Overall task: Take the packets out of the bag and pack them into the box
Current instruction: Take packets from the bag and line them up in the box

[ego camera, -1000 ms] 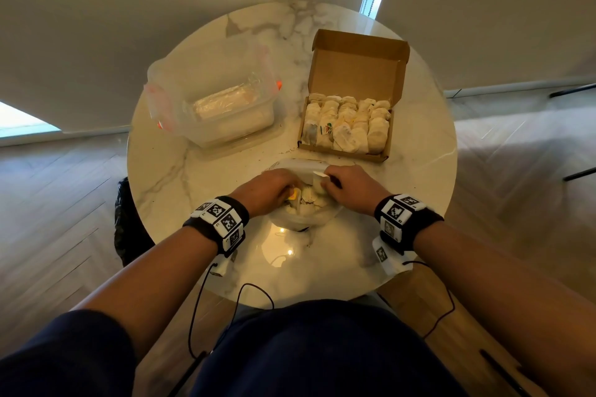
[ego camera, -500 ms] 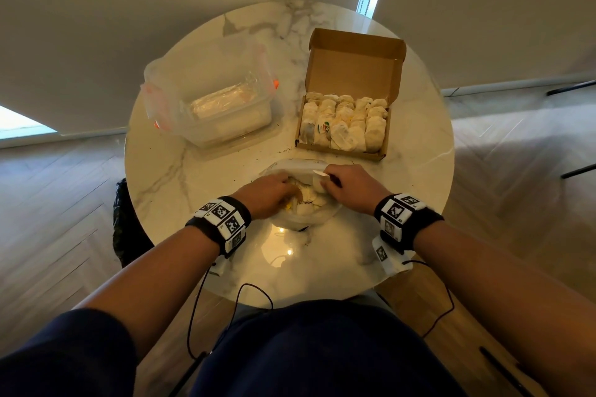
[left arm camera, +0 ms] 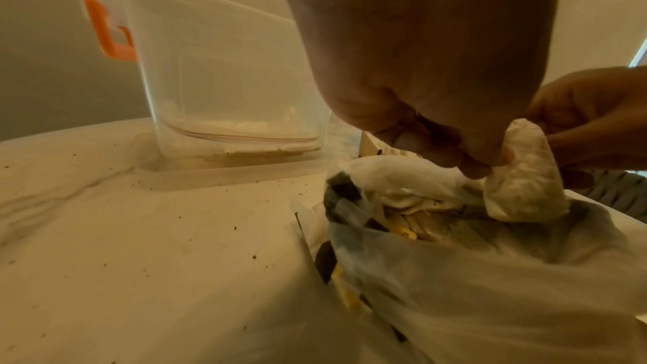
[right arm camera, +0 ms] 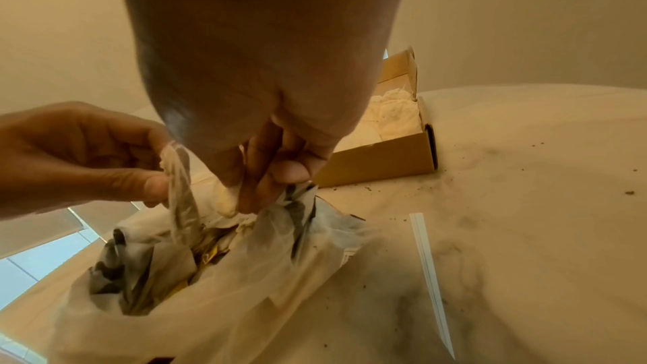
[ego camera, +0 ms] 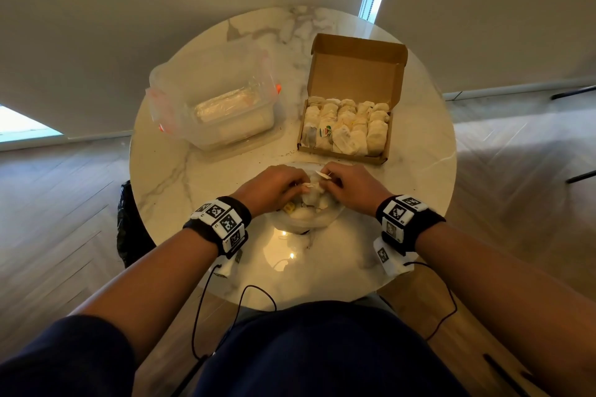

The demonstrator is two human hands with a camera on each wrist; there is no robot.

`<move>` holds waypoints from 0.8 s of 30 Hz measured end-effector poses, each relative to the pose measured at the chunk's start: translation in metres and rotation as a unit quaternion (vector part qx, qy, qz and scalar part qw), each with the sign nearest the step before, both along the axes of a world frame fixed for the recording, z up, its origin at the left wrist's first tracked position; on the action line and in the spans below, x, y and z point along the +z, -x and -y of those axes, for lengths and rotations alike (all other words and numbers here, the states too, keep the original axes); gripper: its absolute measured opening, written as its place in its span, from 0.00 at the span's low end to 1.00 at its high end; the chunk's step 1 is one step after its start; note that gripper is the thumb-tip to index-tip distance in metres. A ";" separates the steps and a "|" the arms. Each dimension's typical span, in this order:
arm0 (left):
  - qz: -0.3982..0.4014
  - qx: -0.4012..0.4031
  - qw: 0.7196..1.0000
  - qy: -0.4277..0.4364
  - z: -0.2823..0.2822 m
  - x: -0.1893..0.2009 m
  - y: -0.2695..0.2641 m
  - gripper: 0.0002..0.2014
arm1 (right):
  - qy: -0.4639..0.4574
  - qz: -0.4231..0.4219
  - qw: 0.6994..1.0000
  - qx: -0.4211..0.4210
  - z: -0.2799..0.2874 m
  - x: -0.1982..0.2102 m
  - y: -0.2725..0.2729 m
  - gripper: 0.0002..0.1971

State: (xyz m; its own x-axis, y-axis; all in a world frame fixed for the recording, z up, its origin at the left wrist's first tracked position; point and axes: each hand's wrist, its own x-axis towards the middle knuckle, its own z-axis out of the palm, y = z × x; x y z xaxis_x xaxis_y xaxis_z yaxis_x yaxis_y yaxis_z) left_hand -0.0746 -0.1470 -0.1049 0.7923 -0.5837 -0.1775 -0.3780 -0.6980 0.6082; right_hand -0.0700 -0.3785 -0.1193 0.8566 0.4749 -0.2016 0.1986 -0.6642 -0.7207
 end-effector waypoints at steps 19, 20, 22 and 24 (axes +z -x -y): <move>-0.052 0.078 0.996 -0.002 -0.001 -0.004 0.004 0.14 | -0.003 0.027 0.999 0.027 -0.006 0.002 -0.003 0.04; -0.044 0.077 0.996 0.006 0.000 -0.004 0.004 0.18 | -0.003 0.024 0.999 0.028 -0.004 0.004 -0.003 0.04; -0.028 0.064 0.997 0.017 0.004 -0.003 0.003 0.21 | -0.004 0.018 0.999 0.034 -0.001 0.007 -0.003 0.04; -0.009 0.035 0.999 0.017 0.010 -0.002 0.000 0.17 | -0.003 0.009 0.999 0.043 0.003 0.009 -0.003 0.04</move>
State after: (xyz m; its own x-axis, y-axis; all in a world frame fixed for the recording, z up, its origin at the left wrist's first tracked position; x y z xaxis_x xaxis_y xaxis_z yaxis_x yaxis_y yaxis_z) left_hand -0.0741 -0.1567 -0.1066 0.8282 -0.5334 -0.1721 -0.3186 -0.7006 0.6385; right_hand -0.0668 -0.3817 -0.1106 0.8159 0.5484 -0.1832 0.2676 -0.6391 -0.7211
